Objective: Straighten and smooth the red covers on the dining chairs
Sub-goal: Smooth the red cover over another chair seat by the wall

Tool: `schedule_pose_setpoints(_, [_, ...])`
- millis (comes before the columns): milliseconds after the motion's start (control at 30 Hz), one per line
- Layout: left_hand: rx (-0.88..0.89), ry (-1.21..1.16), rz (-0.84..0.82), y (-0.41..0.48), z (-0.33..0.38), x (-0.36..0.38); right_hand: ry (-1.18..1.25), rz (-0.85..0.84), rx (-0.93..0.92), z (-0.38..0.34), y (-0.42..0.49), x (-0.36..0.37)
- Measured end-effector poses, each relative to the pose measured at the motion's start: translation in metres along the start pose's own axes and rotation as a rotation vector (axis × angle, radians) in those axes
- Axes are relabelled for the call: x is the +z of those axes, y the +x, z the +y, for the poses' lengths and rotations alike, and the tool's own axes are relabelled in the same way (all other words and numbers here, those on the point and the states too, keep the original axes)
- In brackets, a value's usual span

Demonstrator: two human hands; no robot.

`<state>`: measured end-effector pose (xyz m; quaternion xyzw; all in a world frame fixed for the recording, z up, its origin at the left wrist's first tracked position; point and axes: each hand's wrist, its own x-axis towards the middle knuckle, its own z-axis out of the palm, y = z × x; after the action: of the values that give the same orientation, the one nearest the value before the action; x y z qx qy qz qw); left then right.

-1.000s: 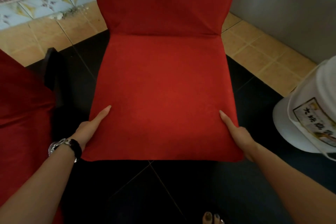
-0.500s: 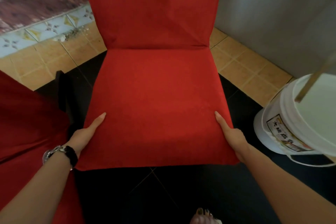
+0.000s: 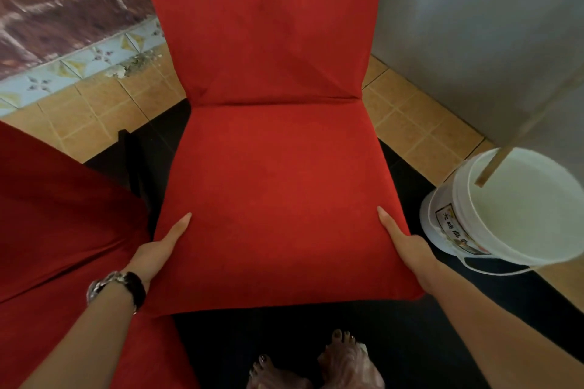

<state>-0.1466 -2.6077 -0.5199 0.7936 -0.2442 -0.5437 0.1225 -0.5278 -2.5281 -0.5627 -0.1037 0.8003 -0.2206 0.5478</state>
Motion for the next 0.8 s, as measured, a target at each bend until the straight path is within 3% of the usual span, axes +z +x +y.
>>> schedule_pose_setpoints(800, [-0.074, 0.044, -0.012, -0.096, 0.101, -0.044, -0.164, 0.02, 0.073, -0.114, -0.11, -0.051])
